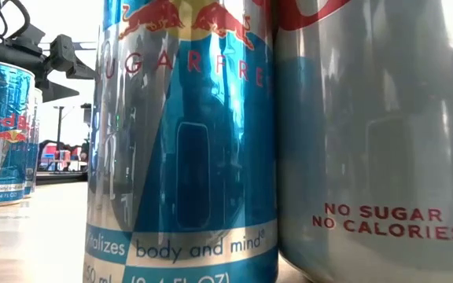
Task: Place canned beverage on shelf
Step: Put the top left silver soda can on the shelf, then put the top silver soda can on the shelf aligned with the other silver soda can
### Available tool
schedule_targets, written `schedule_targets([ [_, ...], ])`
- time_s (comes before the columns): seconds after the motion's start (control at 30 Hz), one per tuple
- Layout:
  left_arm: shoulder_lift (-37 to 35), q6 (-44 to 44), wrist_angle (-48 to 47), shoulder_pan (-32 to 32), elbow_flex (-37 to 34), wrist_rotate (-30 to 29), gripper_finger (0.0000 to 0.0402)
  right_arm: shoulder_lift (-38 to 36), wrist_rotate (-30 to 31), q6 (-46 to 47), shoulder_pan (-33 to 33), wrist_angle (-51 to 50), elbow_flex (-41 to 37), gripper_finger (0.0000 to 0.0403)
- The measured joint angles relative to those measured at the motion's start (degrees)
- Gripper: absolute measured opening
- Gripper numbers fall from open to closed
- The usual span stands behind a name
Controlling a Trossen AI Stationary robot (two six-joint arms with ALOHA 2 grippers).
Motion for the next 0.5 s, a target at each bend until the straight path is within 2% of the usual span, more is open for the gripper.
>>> schedule_targets([
  [0.33,0.00,0.01,0.00,0.01,-0.02,0.00,0.0368,-0.42,-0.83,-1.96,1.27,-2.12,0.00,0.0180],
  [0.43,0.01,0.01,0.00,0.01,-0.02,0.01,0.0368,-1.21,-3.60,-1.88,2.46,-6.47,0.62,0.0180],
  [0.5,0.00,0.00,0.02,0.00,-0.01,0.00,0.0368,-1.40,-7.57,-1.90,3.10,-11.02,2.52,0.0180],
])
